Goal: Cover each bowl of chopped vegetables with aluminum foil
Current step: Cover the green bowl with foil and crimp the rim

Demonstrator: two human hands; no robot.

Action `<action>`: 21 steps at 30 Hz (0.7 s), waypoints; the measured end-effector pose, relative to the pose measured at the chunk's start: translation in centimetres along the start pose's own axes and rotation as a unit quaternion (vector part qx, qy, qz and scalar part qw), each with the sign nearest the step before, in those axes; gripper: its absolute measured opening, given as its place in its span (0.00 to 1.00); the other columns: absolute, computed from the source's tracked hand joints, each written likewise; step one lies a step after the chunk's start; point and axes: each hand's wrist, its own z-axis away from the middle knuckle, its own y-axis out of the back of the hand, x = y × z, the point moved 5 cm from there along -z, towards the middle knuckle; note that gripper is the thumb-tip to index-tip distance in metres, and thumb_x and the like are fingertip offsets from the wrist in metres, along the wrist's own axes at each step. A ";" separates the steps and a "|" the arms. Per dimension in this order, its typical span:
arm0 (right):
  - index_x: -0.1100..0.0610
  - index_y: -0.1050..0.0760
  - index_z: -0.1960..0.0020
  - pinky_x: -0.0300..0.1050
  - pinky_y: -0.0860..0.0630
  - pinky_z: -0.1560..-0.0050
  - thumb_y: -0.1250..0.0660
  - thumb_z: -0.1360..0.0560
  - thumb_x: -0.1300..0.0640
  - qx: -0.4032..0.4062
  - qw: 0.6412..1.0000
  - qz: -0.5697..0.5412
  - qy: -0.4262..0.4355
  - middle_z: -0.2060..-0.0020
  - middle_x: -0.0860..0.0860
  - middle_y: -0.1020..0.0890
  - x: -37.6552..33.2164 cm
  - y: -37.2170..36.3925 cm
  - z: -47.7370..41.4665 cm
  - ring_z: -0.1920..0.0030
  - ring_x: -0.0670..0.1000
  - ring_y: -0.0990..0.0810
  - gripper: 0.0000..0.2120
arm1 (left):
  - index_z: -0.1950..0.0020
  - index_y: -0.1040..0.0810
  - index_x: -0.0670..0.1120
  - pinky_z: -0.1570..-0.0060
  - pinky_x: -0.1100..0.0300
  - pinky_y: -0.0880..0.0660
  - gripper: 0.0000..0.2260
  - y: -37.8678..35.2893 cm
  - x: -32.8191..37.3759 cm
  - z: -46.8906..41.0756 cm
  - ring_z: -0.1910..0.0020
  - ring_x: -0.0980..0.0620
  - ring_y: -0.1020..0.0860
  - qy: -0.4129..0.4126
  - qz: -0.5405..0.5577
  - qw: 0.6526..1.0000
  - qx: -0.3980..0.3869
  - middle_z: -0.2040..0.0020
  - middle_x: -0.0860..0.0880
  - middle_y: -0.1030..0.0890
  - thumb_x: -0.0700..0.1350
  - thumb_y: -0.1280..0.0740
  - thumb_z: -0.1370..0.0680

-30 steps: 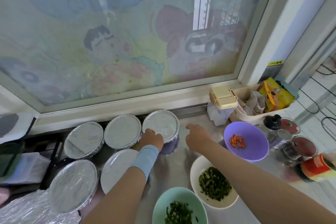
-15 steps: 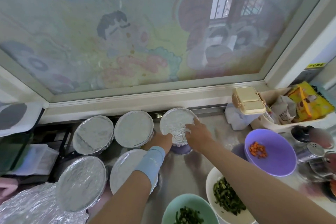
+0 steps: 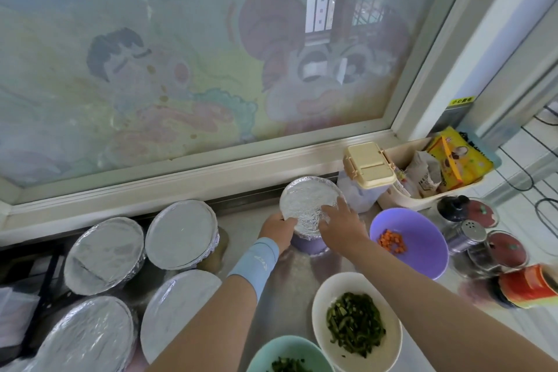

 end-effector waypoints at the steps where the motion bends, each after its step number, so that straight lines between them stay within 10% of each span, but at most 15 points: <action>1: 0.44 0.36 0.26 0.56 0.36 0.30 0.44 0.21 0.48 -0.006 1.000 0.000 -0.004 0.22 0.50 0.48 0.2 0.1 0.0 0.27 0.57 0.39 0.23 | 0.56 0.23 0.44 0.58 0.57 0.31 0.08 -0.2 0.4 0.4 0.65 0.50 0.29 -0.003 -0.009 1.000 0.000 0.64 0.39 0.25 0.49 0.34 0.29; 5: 0.45 0.40 0.25 0.59 0.43 0.27 0.43 0.23 0.51 -0.006 1.000 0.014 -0.024 0.22 0.53 0.52 -0.3 0.7 0.8 0.24 0.58 0.48 0.27 | 0.39 0.24 0.41 0.49 0.52 0.26 0.16 0.0 1.0 1.1 0.53 0.42 0.21 -0.018 -0.065 0.998 0.015 0.49 0.40 0.20 0.48 0.36 0.24; 9: 0.49 0.36 0.26 0.56 0.44 0.26 0.41 0.23 0.55 0.044 0.998 -0.019 0.035 0.23 0.55 0.46 -4.6 1.2 3.0 0.24 0.59 0.46 0.25 | 0.23 0.38 0.47 0.35 0.57 0.35 0.25 3.0 0.6 4.1 0.29 0.45 0.32 -0.063 -0.193 0.977 0.067 0.24 0.48 0.35 0.48 0.41 0.20; 17: 0.48 0.27 0.33 0.45 0.30 0.34 0.41 0.22 0.54 -0.047 0.982 -0.067 0.171 0.36 0.49 0.23 -15.9 -5.5 9.4 0.37 0.52 0.25 0.18 | 0.46 0.22 0.49 0.46 0.50 0.23 0.09 15.0 -4.6 10.6 0.48 0.46 0.23 -0.123 -0.255 0.924 0.257 0.45 0.49 0.23 0.50 0.38 0.21; 21: 0.51 0.30 0.31 0.47 0.29 0.36 0.42 0.21 0.54 -0.095 0.983 -0.043 0.152 0.36 0.52 0.23 -18.4 -9.6 11.7 0.37 0.54 0.24 0.19 | 0.35 0.26 0.47 0.37 0.50 0.29 0.15 19.9 -9.3 11.9 0.36 0.44 0.29 -0.060 -0.298 0.913 0.273 0.36 0.45 0.27 0.45 0.39 0.21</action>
